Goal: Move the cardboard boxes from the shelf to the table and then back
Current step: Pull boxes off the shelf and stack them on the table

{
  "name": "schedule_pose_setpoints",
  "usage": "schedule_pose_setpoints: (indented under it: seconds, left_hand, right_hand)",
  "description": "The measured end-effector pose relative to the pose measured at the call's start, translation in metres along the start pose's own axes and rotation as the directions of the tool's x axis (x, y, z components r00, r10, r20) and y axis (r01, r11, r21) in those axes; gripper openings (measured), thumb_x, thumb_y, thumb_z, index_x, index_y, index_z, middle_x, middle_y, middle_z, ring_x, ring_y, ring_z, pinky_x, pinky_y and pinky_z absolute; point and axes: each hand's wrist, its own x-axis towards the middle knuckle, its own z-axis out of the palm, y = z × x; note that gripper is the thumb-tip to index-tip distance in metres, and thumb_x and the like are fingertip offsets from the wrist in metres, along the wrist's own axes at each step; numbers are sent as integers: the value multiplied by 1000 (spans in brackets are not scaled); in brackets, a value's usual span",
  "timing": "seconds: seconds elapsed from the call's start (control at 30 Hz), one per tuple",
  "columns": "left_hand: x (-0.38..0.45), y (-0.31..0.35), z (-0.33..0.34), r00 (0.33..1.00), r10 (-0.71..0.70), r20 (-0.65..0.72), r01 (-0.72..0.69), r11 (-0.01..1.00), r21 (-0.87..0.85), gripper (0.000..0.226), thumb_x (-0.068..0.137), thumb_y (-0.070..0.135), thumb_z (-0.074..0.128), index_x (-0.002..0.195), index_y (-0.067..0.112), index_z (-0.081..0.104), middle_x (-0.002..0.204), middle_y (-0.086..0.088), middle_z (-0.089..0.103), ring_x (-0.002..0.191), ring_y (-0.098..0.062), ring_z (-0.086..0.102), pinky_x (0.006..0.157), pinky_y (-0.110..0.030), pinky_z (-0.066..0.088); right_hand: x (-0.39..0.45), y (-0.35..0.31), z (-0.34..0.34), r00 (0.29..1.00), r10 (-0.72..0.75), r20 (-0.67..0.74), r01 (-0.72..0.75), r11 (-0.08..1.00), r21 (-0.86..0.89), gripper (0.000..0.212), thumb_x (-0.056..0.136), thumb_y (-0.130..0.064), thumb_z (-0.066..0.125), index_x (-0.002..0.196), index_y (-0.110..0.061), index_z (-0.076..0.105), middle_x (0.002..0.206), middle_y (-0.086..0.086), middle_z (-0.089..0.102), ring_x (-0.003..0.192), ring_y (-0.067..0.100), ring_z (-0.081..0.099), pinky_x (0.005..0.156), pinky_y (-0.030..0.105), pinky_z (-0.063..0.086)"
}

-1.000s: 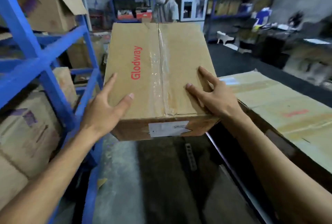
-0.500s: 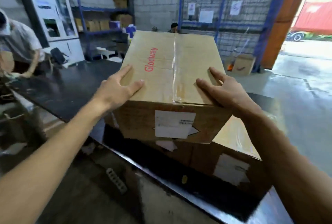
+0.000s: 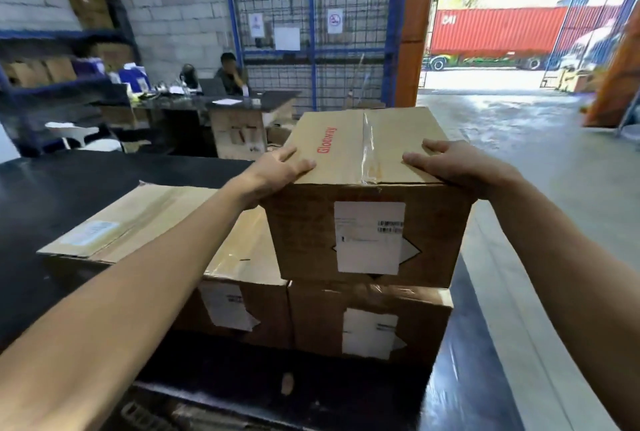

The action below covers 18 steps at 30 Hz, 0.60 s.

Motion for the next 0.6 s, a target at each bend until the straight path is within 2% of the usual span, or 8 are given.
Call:
schedule_pose_setpoints:
  seconds: [0.1, 0.23, 0.3, 0.37, 0.5, 0.6]
  left_hand:
    - [11, -1, 17, 998, -32, 60, 32, 999, 3, 78, 88, 61, 59, 154, 35, 27, 146, -2, 43, 109, -19, 50, 91, -39, 50]
    - [20, 8, 22, 994, -47, 97, 44, 998, 37, 81, 87, 61, 61, 154, 34, 26, 154, -3, 37, 108, -19, 51, 87, -38, 53]
    - [20, 9, 20, 991, -66, 112, 62, 997, 43, 80, 88, 60, 61, 155, 34, 25, 153, -4, 38, 98, -16, 53, 74, -34, 54]
    - [19, 9, 19, 989, -82, 121, 78, 996, 36, 80, 88, 59, 60, 155, 35, 24, 152, -4, 40, 91, -14, 55, 69, -33, 54]
    - [16, 8, 15, 984, -117, 134, 113, 993, 36, 82, 87, 60, 62, 155, 36, 23, 150, -3, 41, 104, -22, 60, 81, -42, 59]
    - [14, 7, 14, 984, -120, 132, 118, 993, 28, 84, 85, 60, 64, 155, 37, 23, 150, -3, 42, 107, -24, 62, 85, -47, 59]
  right_hand:
    - [4, 13, 3, 998, 50, 33, -50, 999, -16, 79, 89, -61, 58, 154, -26, 31, 159, 7, 32, 138, 33, 38, 111, 48, 38]
    - [4, 25, 4, 997, 73, 30, -75, 996, 39, 80, 87, -61, 61, 154, -26, 33, 157, 5, 35, 134, 31, 43, 107, 46, 42]
    - [3, 23, 5, 997, 70, 23, -71, 997, 35, 80, 88, -62, 60, 154, -26, 33, 157, 5, 35, 135, 31, 43, 108, 45, 42]
    - [1, 22, 6, 998, 65, 13, -65, 998, 17, 79, 88, -63, 59, 154, -26, 33, 157, 5, 35, 135, 31, 42, 108, 44, 41]
    - [-1, 22, 6, 997, 71, 25, -72, 997, 11, 80, 88, -63, 59, 154, -27, 33, 157, 7, 35, 134, 31, 44, 104, 43, 45]
    - [-4, 22, 7, 996, 87, 29, -88, 996, 24, 80, 88, -62, 60, 154, -27, 31, 155, 9, 37, 129, 31, 48, 94, 41, 50]
